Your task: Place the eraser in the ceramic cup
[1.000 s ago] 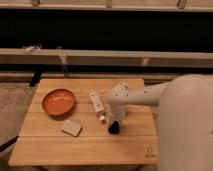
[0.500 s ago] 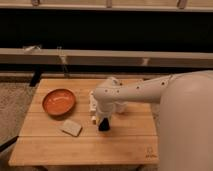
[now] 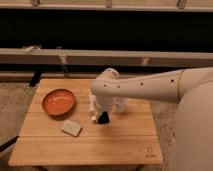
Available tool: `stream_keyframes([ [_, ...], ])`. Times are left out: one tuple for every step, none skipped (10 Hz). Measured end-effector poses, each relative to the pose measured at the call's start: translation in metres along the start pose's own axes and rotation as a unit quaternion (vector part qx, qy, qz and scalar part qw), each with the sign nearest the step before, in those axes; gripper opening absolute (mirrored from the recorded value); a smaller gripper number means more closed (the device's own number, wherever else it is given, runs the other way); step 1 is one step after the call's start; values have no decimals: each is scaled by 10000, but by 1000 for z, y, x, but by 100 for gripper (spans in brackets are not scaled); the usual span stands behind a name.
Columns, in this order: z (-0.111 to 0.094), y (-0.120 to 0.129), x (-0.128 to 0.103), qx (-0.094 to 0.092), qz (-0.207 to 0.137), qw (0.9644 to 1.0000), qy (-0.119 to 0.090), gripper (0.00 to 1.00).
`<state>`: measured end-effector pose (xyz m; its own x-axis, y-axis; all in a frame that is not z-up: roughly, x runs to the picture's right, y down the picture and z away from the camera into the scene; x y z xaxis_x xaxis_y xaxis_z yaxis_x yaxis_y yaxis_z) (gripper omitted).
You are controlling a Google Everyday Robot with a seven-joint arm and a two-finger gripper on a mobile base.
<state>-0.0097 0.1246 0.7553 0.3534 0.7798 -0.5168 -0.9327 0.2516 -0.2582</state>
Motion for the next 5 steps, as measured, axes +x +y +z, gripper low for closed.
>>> stream_keyframes([
  [-10,-12,-5,75,18,9999,-141,0],
  [-19,-22,-9,137,39,9996,-247,0],
  [-28,-32,-14,217,45,9991,-355,0],
  [-38,-40,-18,281,46,9985,-469,0],
  [-44,-45,-20,317,58,9979,-554,0],
])
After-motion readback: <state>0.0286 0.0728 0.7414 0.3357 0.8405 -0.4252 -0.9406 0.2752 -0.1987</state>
